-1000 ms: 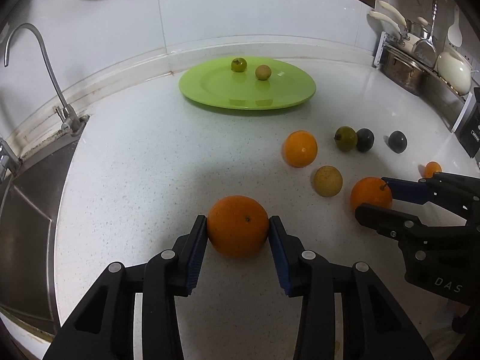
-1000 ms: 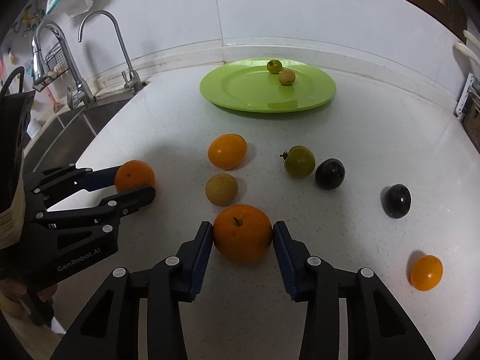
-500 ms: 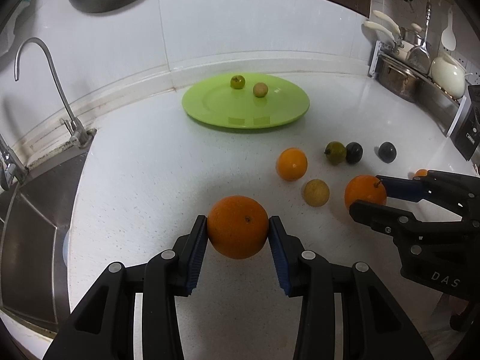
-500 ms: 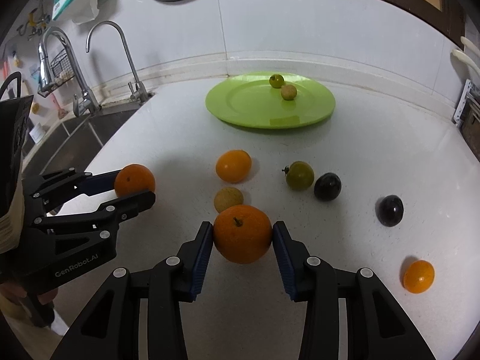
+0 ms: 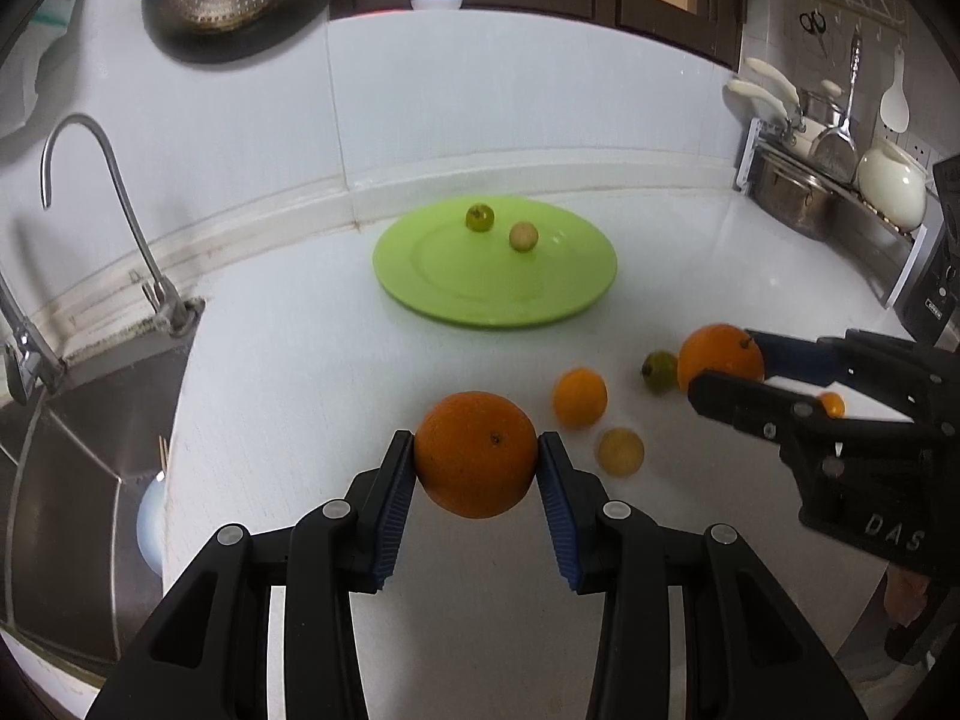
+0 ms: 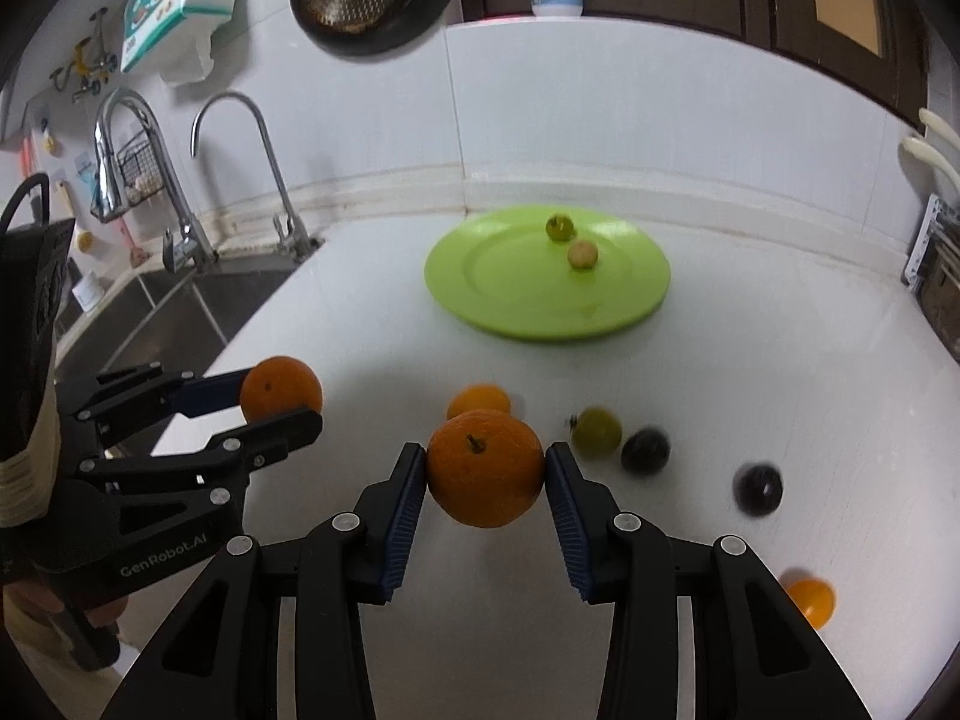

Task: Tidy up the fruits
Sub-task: 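Carry both oranges onto the green plate and open both grippers, then withdraw both grippers from the plate toward the remaining fruits, then grasp the yellow-brown round fruit with the left gripper while the right gripper grasps a tangerine, then carry both fruits onto the green plate and open both grippers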

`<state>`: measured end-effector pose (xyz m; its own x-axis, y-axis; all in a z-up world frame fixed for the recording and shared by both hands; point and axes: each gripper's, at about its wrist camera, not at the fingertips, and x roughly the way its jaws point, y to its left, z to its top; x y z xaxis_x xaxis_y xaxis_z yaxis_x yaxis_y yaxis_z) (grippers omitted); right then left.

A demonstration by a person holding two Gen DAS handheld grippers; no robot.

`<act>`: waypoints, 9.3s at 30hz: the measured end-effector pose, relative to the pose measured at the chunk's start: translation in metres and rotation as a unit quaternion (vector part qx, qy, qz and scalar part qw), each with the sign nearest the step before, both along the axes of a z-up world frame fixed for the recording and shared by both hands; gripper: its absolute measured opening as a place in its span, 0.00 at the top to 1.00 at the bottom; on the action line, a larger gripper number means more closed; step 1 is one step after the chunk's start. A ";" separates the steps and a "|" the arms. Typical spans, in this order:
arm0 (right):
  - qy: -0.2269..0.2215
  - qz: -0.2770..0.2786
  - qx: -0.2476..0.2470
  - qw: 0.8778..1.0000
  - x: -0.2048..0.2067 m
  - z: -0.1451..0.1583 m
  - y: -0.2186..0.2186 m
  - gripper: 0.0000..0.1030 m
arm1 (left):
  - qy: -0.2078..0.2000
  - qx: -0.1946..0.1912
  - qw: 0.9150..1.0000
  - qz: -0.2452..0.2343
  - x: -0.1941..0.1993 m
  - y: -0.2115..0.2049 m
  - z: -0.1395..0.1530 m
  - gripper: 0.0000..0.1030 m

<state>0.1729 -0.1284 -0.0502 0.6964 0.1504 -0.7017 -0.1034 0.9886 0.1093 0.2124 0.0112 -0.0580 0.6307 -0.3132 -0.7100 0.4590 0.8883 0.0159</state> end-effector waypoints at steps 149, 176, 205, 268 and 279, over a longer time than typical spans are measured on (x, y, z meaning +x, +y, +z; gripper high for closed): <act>0.001 -0.271 -0.043 0.962 -0.071 -0.009 -0.098 0.27 | -0.023 0.002 0.999 -0.024 -0.029 -0.068 -0.010 0.19; 0.064 -0.277 -0.024 0.959 -0.057 -0.056 -0.122 0.54 | 0.059 0.024 0.997 -0.031 -0.002 -0.091 -0.057 0.68; 0.016 -0.198 -0.016 0.980 -0.046 -0.014 -0.084 0.64 | 0.015 -0.013 0.998 -0.059 -0.011 -0.064 -0.012 0.75; 0.042 -0.025 -0.005 0.999 0.172 0.015 -0.050 0.64 | 0.073 -0.019 0.997 -0.024 0.171 -0.068 0.007 0.75; 0.114 -0.027 0.026 0.993 0.200 -0.030 -0.060 0.64 | 0.119 0.007 0.993 -0.017 0.193 -0.077 -0.032 0.75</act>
<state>0.3727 -0.1881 -0.0804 0.5289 0.1578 -0.8339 -0.0176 0.9844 0.1751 0.4054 -0.0660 -0.0897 0.4338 -0.3213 -0.8417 0.4813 0.8724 -0.0849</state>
